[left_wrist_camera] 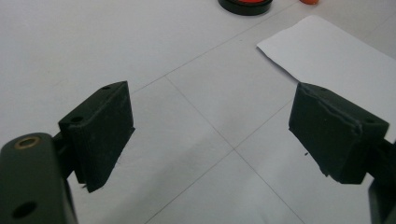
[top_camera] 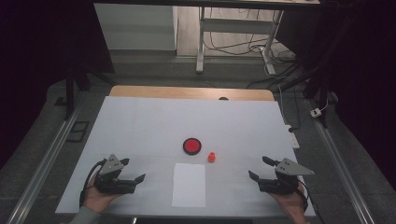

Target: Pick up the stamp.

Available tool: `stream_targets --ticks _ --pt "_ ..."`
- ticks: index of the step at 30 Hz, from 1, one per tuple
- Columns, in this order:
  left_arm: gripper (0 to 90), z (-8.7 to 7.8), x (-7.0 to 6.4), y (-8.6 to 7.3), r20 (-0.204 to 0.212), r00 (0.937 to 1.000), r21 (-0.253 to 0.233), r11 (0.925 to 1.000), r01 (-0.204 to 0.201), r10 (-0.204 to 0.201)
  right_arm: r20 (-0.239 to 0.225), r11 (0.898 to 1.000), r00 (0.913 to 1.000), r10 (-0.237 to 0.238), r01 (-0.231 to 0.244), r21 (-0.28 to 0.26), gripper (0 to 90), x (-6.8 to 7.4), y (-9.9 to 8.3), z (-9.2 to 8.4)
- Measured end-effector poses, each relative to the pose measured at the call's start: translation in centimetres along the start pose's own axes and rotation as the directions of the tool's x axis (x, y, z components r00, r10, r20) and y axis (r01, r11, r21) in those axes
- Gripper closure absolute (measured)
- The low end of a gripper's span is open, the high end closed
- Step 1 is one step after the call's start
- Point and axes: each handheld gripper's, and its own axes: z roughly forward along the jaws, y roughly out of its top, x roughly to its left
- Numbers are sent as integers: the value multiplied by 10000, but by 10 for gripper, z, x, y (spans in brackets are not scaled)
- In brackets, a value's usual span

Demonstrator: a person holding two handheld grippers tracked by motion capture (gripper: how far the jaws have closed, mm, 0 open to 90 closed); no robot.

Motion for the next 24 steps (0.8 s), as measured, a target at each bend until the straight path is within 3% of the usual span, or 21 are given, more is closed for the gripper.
stream_targets --ticks 12,24 --pt "144 -1 1 1 -82 10000 -111 9999 40 -41 -155 9995 9996 -229 232 210 238 3 1 3" --pt "148 -1 1 3 -81 10000 -135 9999 6 -7 -306 9997 9994 -168 173 159 259 5 7 3"
